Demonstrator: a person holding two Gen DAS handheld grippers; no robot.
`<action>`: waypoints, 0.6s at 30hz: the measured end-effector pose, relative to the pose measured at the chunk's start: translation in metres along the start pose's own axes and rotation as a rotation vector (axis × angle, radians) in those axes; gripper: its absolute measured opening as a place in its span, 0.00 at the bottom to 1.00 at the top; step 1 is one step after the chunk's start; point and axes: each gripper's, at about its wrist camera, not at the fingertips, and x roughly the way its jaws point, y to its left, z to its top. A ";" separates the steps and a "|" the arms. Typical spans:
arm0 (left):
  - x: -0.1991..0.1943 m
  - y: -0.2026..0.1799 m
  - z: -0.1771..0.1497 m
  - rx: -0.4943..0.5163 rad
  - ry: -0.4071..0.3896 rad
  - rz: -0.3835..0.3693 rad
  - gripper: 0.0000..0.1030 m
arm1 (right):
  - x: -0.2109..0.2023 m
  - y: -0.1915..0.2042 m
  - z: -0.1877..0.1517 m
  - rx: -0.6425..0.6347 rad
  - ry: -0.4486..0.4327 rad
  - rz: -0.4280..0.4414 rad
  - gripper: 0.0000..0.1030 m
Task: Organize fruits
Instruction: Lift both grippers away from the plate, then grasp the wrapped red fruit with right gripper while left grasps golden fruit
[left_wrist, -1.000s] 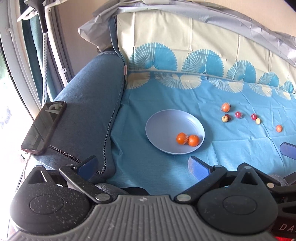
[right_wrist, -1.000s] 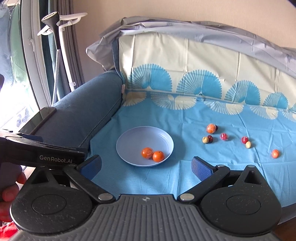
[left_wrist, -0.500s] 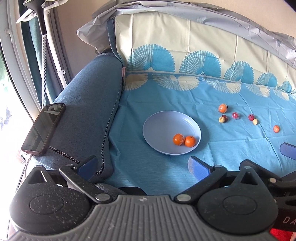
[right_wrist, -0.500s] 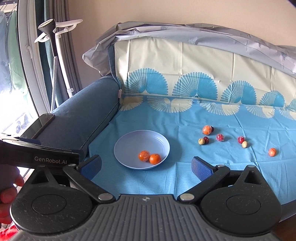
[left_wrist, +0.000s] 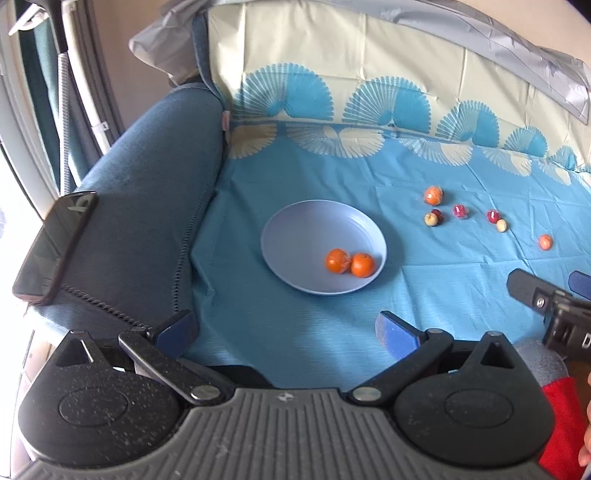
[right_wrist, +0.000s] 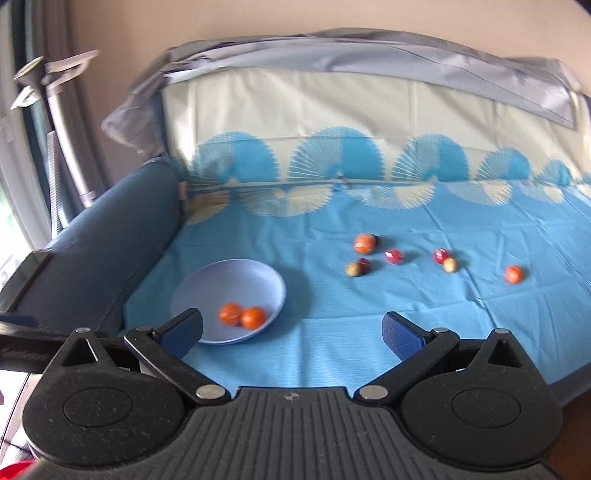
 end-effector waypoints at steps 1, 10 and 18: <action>0.003 -0.004 0.003 0.002 -0.001 -0.004 1.00 | 0.003 -0.006 0.001 0.011 -0.001 -0.009 0.99; 0.042 -0.058 0.041 0.015 0.023 -0.055 1.00 | 0.030 -0.087 0.016 0.117 -0.029 -0.156 0.99; 0.107 -0.131 0.081 0.069 0.070 -0.114 1.00 | 0.078 -0.162 0.035 0.161 -0.015 -0.251 0.99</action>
